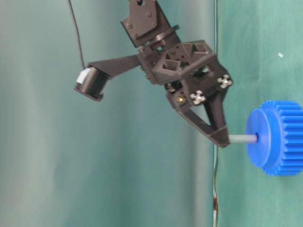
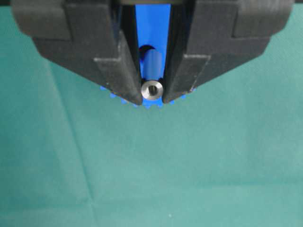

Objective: Insert the shaft into the center hole of the gear.

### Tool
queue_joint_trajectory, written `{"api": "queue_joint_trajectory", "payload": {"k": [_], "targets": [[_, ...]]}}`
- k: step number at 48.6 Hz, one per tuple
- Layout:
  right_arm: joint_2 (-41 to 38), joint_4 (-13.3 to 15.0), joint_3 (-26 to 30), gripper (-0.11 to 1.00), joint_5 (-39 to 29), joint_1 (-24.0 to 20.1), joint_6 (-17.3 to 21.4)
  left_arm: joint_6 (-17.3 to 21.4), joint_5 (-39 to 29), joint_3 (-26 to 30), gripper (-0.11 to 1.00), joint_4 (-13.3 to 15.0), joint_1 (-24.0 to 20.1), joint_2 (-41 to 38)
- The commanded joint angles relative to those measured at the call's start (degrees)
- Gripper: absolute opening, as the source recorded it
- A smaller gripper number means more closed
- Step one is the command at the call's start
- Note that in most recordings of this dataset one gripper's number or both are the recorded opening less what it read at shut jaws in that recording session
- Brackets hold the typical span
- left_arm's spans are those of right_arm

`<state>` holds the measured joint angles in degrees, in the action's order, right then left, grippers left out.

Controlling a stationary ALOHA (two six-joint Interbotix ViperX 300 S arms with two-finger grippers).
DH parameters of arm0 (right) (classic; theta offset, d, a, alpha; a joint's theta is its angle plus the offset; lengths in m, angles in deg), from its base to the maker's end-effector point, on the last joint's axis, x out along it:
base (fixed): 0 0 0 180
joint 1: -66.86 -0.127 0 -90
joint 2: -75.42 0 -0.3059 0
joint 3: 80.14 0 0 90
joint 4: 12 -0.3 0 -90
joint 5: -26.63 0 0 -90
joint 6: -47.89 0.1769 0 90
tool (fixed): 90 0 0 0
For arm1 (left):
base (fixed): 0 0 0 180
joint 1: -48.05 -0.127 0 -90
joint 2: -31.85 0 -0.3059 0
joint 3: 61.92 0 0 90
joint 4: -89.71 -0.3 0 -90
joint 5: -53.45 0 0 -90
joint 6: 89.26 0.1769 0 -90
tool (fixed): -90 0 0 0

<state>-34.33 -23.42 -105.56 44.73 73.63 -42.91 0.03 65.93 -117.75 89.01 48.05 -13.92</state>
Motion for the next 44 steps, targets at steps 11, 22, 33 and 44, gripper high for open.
{"api": "queue_joint_trajectory", "payload": {"k": [11, 22, 33, 44], "targets": [[2.4, 0.0, 0.0, 0.16, 0.3, 0.6, -0.1, 0.0, 0.4, 1.4, 0.00, -0.1, -0.2, -0.3], [0.5, -0.2, 0.4, 0.16, 1.1, 0.7, -0.1, 0.0, 0.4, 1.4, 0.00, -0.1, -0.1, -0.3], [0.2, -0.2, 0.3, 0.16, 1.8, 0.7, -0.1, 0.0, 0.4, 1.4, 0.00, -0.2, -0.2, -0.2], [0.3, -0.2, 0.4, 0.16, 3.0, 0.7, 0.0, -0.1, 0.4, 1.4, 0.00, -0.2, -0.2, -0.3]]}}
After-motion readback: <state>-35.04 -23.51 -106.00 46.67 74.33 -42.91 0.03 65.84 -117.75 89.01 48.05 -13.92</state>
